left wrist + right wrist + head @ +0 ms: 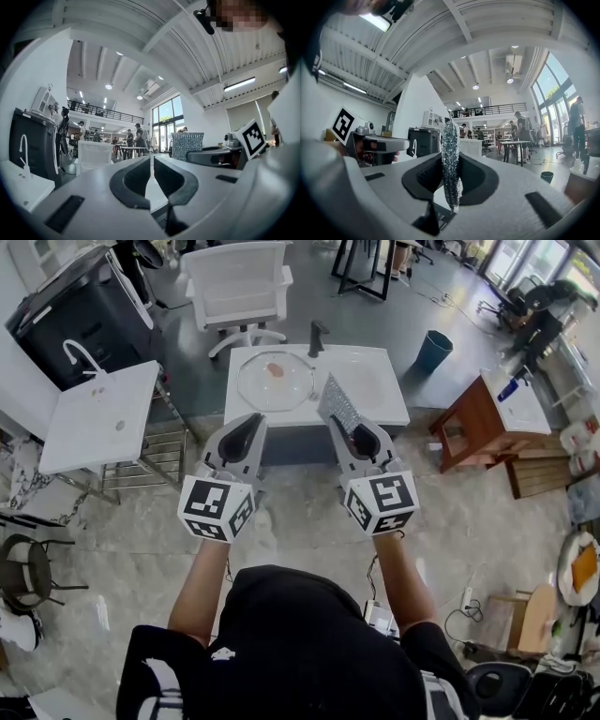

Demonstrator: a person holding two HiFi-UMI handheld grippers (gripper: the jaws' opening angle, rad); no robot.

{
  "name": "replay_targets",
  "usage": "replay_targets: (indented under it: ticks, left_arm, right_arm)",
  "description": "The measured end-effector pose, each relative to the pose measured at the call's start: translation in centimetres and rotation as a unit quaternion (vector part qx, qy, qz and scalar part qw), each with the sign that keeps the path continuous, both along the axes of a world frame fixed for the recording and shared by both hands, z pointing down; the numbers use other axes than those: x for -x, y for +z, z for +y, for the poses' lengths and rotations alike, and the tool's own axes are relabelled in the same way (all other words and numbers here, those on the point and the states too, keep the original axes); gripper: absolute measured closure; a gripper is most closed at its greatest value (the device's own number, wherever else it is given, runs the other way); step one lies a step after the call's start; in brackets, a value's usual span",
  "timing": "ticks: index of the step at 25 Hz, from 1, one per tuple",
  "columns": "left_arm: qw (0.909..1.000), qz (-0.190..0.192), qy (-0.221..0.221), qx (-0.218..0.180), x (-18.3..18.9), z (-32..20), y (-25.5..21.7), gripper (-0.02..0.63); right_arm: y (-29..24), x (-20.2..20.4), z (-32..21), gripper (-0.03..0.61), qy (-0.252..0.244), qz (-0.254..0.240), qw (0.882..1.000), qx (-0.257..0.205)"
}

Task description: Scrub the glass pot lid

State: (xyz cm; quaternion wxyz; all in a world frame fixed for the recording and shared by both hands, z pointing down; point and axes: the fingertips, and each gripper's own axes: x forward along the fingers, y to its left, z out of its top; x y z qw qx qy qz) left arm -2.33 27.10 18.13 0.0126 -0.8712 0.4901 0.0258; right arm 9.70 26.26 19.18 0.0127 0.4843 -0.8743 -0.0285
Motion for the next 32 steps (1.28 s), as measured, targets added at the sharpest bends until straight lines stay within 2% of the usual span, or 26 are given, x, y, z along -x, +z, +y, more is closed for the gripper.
replay_targets:
  ticks: [13, 19, 32]
  left_arm:
    - [0.9997, 0.017, 0.017, 0.009, 0.5, -10.6, 0.2, 0.594]
    - [0.9993, 0.013, 0.032, 0.017, 1.2, -15.8, 0.0, 0.594]
    - [0.9980, 0.022, 0.050, 0.031, 6.5, -25.9, 0.0, 0.594]
  right_arm:
    - [0.1, 0.9, -10.0, 0.512, 0.005, 0.017, 1.000, 0.004]
    - [-0.5, 2.0, -15.1, 0.512, 0.014, 0.015, 1.000, 0.007]
    - [0.0, 7.2, -24.7, 0.511, 0.033, 0.021, 0.999, 0.022]
